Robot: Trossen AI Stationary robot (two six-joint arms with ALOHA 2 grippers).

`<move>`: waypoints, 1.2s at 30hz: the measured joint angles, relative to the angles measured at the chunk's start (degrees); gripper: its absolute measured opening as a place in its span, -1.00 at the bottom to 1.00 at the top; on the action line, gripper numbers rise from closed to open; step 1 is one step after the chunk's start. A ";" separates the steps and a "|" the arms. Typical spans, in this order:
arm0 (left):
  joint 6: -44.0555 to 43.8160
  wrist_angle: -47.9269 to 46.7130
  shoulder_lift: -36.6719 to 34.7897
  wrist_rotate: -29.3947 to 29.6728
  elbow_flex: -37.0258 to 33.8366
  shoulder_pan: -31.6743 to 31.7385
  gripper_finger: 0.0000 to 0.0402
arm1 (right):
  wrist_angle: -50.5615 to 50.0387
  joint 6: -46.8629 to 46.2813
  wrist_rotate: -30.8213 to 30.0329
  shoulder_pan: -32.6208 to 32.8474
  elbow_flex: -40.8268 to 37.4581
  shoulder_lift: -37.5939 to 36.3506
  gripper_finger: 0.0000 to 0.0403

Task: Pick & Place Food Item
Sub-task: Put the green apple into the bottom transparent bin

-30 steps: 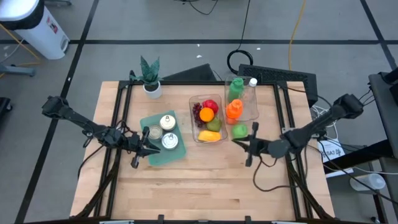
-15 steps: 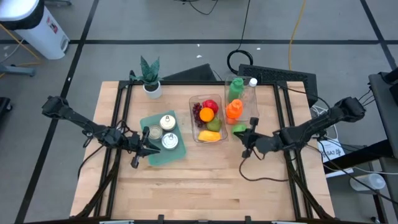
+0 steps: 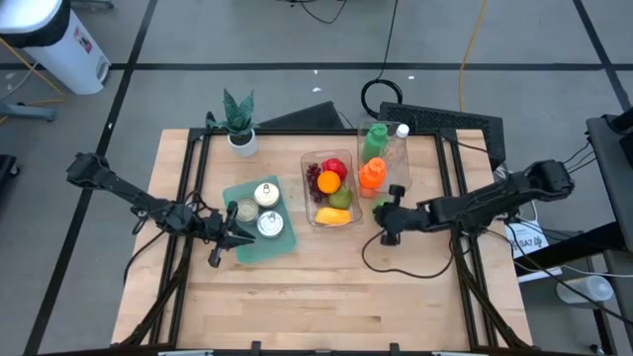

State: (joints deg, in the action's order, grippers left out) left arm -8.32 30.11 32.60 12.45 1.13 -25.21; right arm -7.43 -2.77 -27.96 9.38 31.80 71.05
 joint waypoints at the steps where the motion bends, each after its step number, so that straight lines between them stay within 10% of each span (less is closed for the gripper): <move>1: 0.00 0.00 0.00 0.00 0.00 0.00 -0.75 | -2.00 -2.80 2.64 0.31 0.40 0.34 -1.00; 7: -0.04 -0.15 0.01 -0.04 0.00 0.00 -0.75 | -4.54 -15.79 18.71 9.03 4.23 0.85 -1.00; 16: -0.15 -0.37 0.02 -0.07 0.00 0.00 -0.75 | -19.39 -17.14 -2.93 25.76 18.27 -0.78 -1.00; 21: -0.55 -0.37 0.02 -0.20 0.00 0.00 -0.75 | -40.91 -22.39 1.09 28.25 26.71 -0.99 -0.92; 30: -0.92 -0.35 0.00 -0.18 0.00 0.00 -0.75 | -52.50 -44.39 23.52 24.72 31.27 -0.95 0.21; 36: -0.94 -0.33 0.02 -0.18 0.00 0.00 -0.75 | -65.14 -52.21 23.70 25.74 31.27 -0.95 0.84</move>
State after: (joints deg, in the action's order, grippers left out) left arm -9.26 29.78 32.62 12.27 1.13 -25.21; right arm -72.57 -54.98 -4.26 35.11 63.07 70.10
